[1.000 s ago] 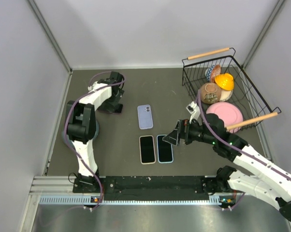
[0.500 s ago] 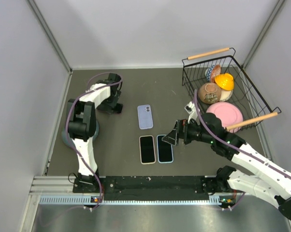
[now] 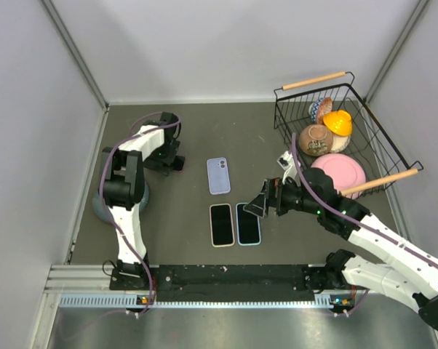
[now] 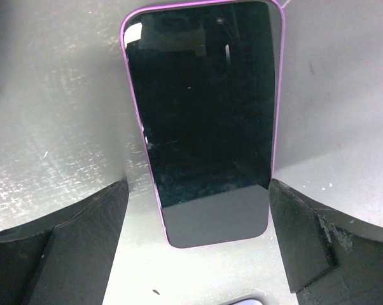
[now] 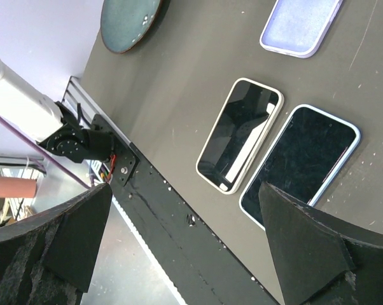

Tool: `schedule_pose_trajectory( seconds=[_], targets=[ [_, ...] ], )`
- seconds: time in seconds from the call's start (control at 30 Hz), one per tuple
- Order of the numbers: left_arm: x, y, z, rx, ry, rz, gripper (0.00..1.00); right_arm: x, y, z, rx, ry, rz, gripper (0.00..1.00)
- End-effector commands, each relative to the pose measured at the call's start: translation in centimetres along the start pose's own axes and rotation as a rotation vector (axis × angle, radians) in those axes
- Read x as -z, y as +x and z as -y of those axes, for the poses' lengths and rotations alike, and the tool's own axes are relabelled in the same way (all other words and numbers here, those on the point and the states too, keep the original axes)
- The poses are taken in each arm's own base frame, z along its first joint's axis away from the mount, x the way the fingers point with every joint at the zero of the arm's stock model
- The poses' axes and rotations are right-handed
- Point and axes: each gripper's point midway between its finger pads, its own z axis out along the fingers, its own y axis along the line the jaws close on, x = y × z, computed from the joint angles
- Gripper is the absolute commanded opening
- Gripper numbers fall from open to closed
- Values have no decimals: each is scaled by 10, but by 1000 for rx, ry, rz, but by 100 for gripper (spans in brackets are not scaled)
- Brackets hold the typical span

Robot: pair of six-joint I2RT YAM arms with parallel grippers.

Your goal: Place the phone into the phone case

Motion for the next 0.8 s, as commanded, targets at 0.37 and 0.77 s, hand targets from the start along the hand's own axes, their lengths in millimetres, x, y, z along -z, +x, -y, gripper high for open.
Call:
schedule_pose_trajectory(
  seconds=[0.37,0.77],
  targets=[
    [4,2,-43,-22,-242,-61,94,6,-29,-24,42,-54,61,99],
    [16,-9,-7,-226,-89,-58,99,3,-29,-27,47,-78,55,99]
  ],
)
